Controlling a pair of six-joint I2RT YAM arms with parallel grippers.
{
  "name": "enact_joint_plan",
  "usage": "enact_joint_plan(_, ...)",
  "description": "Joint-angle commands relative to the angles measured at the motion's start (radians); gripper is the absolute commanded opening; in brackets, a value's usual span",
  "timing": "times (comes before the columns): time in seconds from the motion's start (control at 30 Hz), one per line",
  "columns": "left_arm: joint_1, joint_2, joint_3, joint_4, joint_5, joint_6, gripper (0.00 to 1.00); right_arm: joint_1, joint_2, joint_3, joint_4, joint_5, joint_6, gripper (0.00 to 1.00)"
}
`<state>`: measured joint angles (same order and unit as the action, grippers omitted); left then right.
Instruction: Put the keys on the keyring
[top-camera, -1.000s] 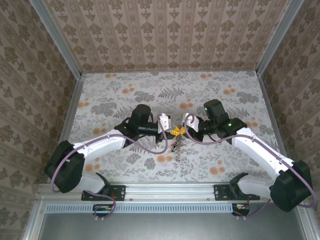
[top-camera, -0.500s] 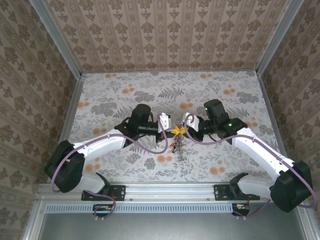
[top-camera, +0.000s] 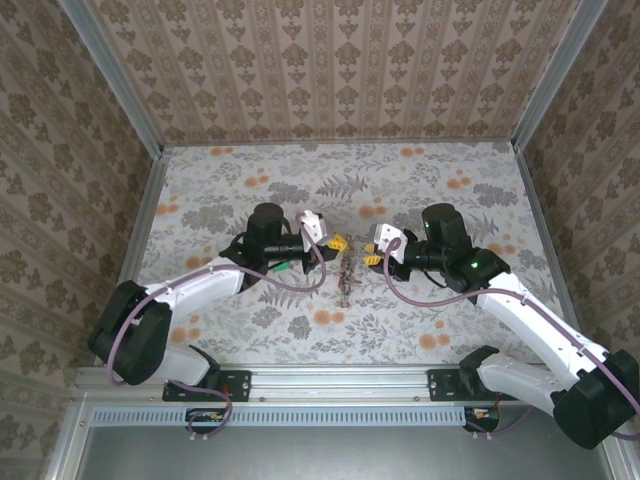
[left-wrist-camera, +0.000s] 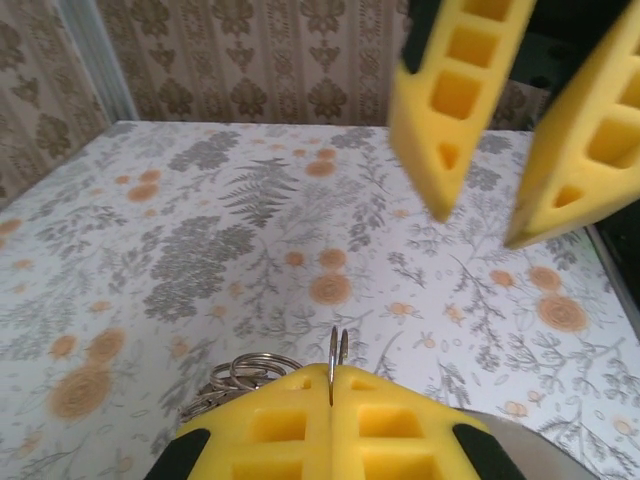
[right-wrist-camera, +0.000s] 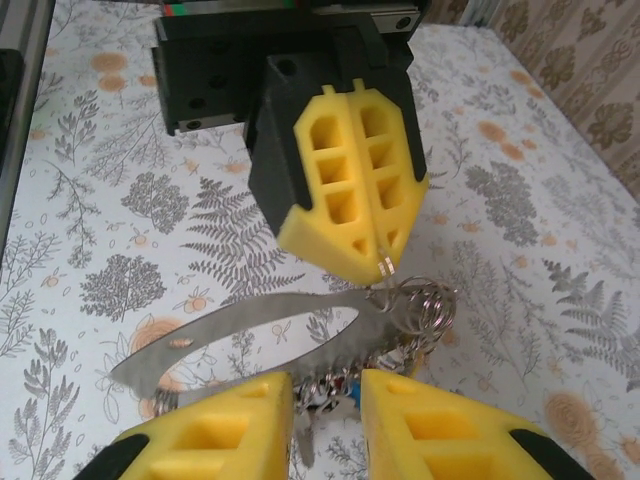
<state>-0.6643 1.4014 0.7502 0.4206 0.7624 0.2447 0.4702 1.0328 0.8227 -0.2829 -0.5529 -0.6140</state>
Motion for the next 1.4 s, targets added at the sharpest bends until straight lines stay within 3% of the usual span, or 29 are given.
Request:
enact_joint_plan(0.0,0.032,-0.022,-0.003,0.101,0.015,-0.054,0.0,0.005,-0.013,-0.015,0.033,-0.001,0.048,0.27)
enact_joint_plan(0.3,0.117,0.01,0.01,0.178,-0.017,-0.148,0.0,0.049,0.027,-0.02,0.111,-0.007,0.137,0.26)
enact_joint_plan(0.5,0.244,0.082,0.061,0.25,-0.038,-0.246,0.0,0.186,0.152,-0.016,0.22,-0.001,0.217,0.23)
enact_joint_plan(0.7,0.348,0.146,0.119,0.315,-0.027,-0.301,0.0,0.334,0.379,0.03,0.337,0.052,0.273,0.2)
enact_joint_plan(0.87,0.407,0.161,0.156,0.282,-0.035,-0.27,0.0,0.426,0.569,0.123,0.388,0.266,0.361,0.21)
enact_joint_plan(1.0,0.448,0.157,0.182,0.231,-0.046,-0.235,0.0,0.43,0.709,0.21,0.425,0.405,0.558,0.22)
enact_joint_plan(1.1,0.479,0.146,0.201,0.195,-0.059,-0.229,0.0,0.428,0.793,0.273,0.438,0.496,0.691,0.3)
enact_joint_plan(1.37,0.538,0.133,0.231,0.156,-0.068,-0.216,0.0,0.42,0.955,0.434,0.349,0.554,0.824,0.34)
